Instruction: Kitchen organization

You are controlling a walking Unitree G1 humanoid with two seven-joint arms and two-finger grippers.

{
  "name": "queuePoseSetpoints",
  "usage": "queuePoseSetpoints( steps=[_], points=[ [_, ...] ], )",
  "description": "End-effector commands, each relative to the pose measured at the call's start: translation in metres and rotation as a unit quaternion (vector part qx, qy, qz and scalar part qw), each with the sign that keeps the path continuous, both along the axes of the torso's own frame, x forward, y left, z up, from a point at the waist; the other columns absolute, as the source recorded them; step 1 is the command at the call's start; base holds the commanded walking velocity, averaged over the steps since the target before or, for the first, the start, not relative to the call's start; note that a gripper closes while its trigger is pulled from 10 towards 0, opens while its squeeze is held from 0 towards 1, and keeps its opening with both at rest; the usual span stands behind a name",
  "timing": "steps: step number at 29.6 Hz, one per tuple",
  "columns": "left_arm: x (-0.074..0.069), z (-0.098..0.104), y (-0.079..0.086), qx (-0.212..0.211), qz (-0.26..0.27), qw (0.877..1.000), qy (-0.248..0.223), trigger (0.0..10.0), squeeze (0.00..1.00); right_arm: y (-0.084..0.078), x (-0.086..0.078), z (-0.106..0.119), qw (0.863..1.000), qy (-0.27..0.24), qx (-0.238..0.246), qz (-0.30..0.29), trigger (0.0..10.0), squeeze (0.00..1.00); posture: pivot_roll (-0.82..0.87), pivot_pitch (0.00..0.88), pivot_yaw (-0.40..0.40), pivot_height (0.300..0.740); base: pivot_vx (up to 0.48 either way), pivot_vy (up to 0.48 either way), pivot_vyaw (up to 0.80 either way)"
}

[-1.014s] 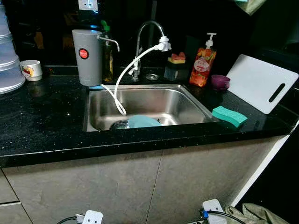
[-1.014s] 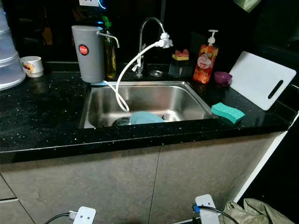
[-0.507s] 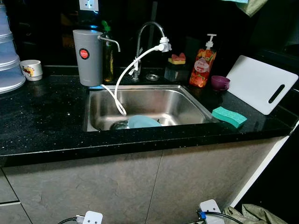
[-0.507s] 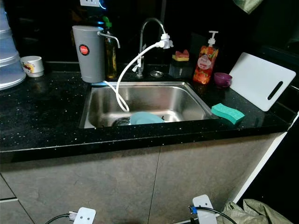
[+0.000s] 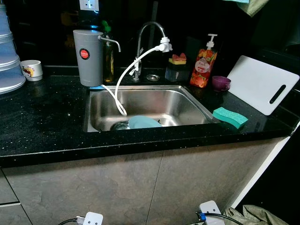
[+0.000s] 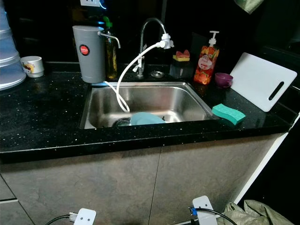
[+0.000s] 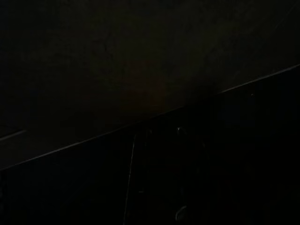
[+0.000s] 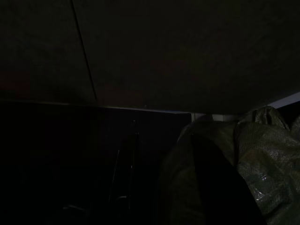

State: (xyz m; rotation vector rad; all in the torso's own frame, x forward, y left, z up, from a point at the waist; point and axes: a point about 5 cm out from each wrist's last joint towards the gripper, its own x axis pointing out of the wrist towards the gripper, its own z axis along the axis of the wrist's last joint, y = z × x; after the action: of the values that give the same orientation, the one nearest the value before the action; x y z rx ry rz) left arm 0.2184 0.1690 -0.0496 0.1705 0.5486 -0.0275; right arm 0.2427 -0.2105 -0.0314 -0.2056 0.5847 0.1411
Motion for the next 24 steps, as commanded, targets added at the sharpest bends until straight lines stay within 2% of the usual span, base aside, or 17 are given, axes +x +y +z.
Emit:
queuePoseSetpoints(
  steps=[1, 24],
  points=[
    [-0.0023, -0.0028, -0.0045, -0.006, -0.002, 1.000, 0.007, 10.0, 0.00, -0.0023, 0.0000, -0.0003, 1.000, 0.002, -0.002, -0.005, 10.0, 0.00, -0.03, 0.069, -0.116, 0.740, 0.000, 0.000, 0.00],
    [-0.0042, -0.0039, -0.0053, -0.006, 0.001, 1.000, 0.008, 10.0, 0.00, -0.0035, -0.0007, -0.0009, 1.000, 0.005, -0.002, -0.007, 10.0, 0.00, -0.02, 0.071, -0.121, 0.740, 0.000, 0.000, 0.00]
  ],
)
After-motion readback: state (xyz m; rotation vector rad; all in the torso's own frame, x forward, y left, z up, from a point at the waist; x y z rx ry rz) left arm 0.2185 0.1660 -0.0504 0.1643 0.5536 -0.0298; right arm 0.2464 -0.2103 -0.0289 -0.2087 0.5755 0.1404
